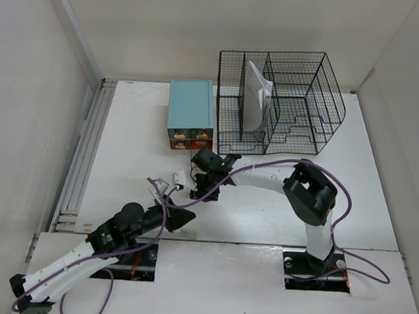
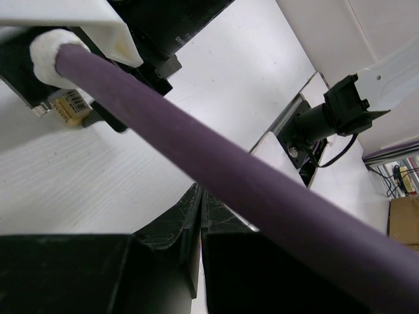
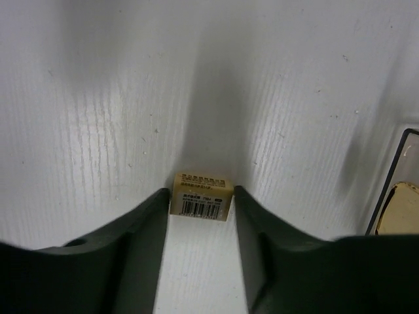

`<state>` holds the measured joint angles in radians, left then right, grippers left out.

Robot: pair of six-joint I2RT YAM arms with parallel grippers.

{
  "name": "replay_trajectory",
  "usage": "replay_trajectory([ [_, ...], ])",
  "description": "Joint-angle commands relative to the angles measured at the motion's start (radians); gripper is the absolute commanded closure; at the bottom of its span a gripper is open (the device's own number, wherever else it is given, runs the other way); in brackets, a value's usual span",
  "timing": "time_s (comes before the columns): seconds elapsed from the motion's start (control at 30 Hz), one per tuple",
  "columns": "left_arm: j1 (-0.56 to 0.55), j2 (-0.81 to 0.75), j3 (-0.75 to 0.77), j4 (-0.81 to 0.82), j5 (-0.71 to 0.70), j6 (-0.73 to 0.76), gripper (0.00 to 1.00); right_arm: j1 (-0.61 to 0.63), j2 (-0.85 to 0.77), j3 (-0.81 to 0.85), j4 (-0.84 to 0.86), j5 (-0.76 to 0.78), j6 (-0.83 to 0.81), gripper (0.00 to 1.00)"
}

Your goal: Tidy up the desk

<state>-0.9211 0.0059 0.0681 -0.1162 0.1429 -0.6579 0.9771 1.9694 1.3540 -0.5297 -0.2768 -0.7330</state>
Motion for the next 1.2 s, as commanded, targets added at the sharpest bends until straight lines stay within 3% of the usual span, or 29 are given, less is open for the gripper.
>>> replay_trajectory([
  [0.0, -0.002, -0.199, 0.042, 0.049, 0.014, 0.02, 1.0, 0.011, -0.003, -0.023, 0.005, 0.033, 0.018, 0.56],
  [0.07, -0.002, -0.199, 0.042, 0.049, 0.014, 0.02, 1.0, 0.011, 0.008, -0.013, -0.006, 0.024, 0.029, 0.71],
  [0.1, -0.002, -0.199, 0.042, 0.049, 0.014, 0.02, 1.0, 0.011, 0.008, -0.013, -0.015, 0.024, 0.029, 0.85],
  [0.23, -0.002, -0.199, 0.042, 0.049, 0.014, 0.029, 1.0, 0.011, 0.008, 0.036, -0.05, -0.027, 0.029, 0.96],
  [0.4, -0.002, -0.199, 0.042, 0.079, 0.064, 0.038, 1.0, 0.011, -0.029, 0.164, -0.11, -0.067, 0.02, 0.96],
  [0.5, -0.002, -0.199, 0.042, 0.102, 0.073, 0.038, 0.98, 0.011, -0.058, 0.238, -0.11, -0.009, 0.02, 0.96],
  [0.57, -0.002, -0.199, 0.042, 0.102, 0.031, 0.029, 0.91, -0.003, -0.067, 0.287, -0.11, 0.013, 0.02, 0.96],
  [0.77, -0.002, -0.118, 0.091, 0.128, -0.069, 0.003, 0.88, -0.054, -0.087, 0.332, -0.038, 0.186, 0.057, 0.97],
  [1.0, -0.002, 0.222, 0.324, 0.109, -0.213, 0.064, 0.87, -0.121, -0.056, 0.387, 0.002, 0.28, 0.107, 0.97],
  [1.17, -0.002, 0.474, 0.534, -0.115, -0.354, 0.046, 0.87, -0.153, 0.018, 0.45, -0.021, 0.248, 0.107, 0.97],
])
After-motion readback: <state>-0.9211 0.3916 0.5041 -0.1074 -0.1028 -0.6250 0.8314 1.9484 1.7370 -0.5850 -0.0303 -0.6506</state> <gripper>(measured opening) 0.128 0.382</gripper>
